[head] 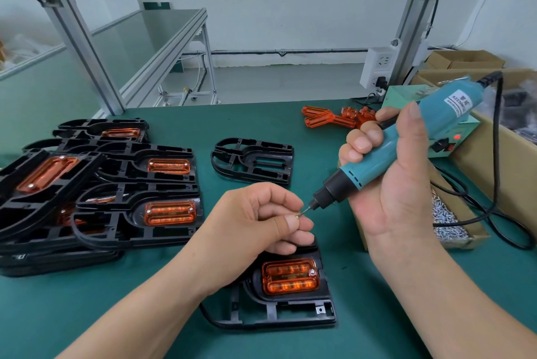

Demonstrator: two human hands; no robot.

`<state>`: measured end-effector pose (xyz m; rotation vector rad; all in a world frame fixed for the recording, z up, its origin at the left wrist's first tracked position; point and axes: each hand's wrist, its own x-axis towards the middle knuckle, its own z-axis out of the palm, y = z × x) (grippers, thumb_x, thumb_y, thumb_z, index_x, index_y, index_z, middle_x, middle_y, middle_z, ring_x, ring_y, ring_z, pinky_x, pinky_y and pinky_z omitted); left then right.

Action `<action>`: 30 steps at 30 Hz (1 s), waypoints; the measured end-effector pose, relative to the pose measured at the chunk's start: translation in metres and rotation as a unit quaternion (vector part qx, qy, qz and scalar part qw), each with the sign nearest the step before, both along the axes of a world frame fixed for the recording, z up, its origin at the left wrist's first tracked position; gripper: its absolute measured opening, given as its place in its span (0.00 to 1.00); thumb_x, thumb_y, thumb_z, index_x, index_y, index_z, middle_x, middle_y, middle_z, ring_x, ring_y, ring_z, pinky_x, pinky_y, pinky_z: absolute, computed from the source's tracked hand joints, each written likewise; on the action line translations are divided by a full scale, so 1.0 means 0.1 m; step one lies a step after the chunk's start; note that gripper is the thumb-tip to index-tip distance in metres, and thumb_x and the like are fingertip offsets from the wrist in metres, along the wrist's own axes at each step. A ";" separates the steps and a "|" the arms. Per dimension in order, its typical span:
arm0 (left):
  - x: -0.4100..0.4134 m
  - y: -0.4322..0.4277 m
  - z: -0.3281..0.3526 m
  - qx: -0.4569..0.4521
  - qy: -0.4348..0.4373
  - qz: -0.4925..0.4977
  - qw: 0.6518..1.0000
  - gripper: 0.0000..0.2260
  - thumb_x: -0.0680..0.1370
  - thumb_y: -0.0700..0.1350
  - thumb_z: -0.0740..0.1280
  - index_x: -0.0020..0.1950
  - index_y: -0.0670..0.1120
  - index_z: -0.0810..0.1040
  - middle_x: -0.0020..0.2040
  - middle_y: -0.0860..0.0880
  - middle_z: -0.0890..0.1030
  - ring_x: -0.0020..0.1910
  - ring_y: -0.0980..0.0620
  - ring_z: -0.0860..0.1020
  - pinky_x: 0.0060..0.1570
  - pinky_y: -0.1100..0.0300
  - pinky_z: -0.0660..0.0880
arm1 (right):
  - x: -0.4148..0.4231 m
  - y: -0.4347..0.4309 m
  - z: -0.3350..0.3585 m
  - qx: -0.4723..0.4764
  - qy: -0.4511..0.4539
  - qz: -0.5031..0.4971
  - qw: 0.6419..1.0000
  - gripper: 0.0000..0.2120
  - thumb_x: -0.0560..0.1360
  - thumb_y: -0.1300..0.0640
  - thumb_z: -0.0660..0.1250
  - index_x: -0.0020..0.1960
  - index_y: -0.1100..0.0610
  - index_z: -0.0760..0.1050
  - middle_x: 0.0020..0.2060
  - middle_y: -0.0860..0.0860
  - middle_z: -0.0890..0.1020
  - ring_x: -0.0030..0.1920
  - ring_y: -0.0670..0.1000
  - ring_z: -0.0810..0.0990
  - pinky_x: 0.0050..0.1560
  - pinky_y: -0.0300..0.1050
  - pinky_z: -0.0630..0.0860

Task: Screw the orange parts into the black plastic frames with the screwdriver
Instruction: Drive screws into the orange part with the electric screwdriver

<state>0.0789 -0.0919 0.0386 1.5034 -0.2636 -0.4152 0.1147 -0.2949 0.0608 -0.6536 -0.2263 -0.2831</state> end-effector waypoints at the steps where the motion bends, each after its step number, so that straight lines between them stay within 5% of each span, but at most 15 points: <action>1: 0.00 0.00 0.00 0.009 -0.004 0.000 1.000 0.07 0.82 0.36 0.71 0.58 0.45 0.82 0.52 0.42 0.88 0.52 0.43 0.88 0.46 0.58 0.84 | 0.00 0.00 -0.01 0.002 0.002 0.000 1.000 0.14 0.78 0.44 0.72 0.49 0.54 0.76 0.36 0.48 0.71 0.35 0.46 0.73 0.37 0.39 0.74; 10: 0.03 0.10 0.08 0.068 -0.064 -0.030 0.995 0.09 0.81 0.42 0.71 0.59 0.51 0.83 0.55 0.50 0.88 0.55 0.50 0.87 0.49 0.57 0.84 | -0.02 0.05 -0.04 0.022 0.033 0.010 0.999 0.14 0.83 0.44 0.66 0.48 0.55 0.74 0.36 0.48 0.71 0.34 0.46 0.73 0.35 0.38 0.74; 13: 0.08 0.15 0.08 0.166 -0.131 0.063 0.975 0.11 0.83 0.43 0.67 0.55 0.59 0.83 0.50 0.55 0.88 0.46 0.55 0.87 0.41 0.58 0.84 | -0.05 0.10 -0.05 0.002 0.035 0.030 0.999 0.14 0.84 0.45 0.66 0.48 0.55 0.74 0.35 0.48 0.70 0.33 0.46 0.72 0.34 0.38 0.73; 16: 0.12 0.21 0.04 0.312 -0.223 0.110 0.917 0.09 0.83 0.47 0.66 0.55 0.62 0.81 0.46 0.60 0.84 0.32 0.60 0.79 0.34 0.65 0.78 | -0.11 0.18 -0.08 -0.038 0.018 0.061 0.997 0.12 0.85 0.47 0.63 0.49 0.55 0.74 0.34 0.48 0.71 0.32 0.46 0.73 0.33 0.39 0.73; 20: 0.13 0.28 0.05 0.426 -0.254 0.025 0.868 0.09 0.81 0.51 0.68 0.60 0.59 0.82 0.48 0.65 0.79 0.50 0.68 0.77 0.45 0.76 0.70 | -0.18 0.32 -0.10 -0.081 -0.013 0.117 0.990 0.10 0.84 0.48 0.67 0.48 0.53 0.76 0.33 0.48 0.72 0.31 0.47 0.73 0.32 0.39 0.73; 30: 0.09 0.27 0.14 0.451 -0.238 -0.097 0.855 0.04 0.80 0.53 0.68 0.52 0.57 0.82 0.47 0.59 0.79 0.48 0.64 0.77 0.47 0.68 0.72 | -0.30 0.47 -0.11 -0.161 -0.056 0.160 0.972 0.21 0.75 0.44 0.78 0.50 0.56 0.72 0.34 0.53 0.72 0.29 0.51 0.74 0.31 0.43 0.72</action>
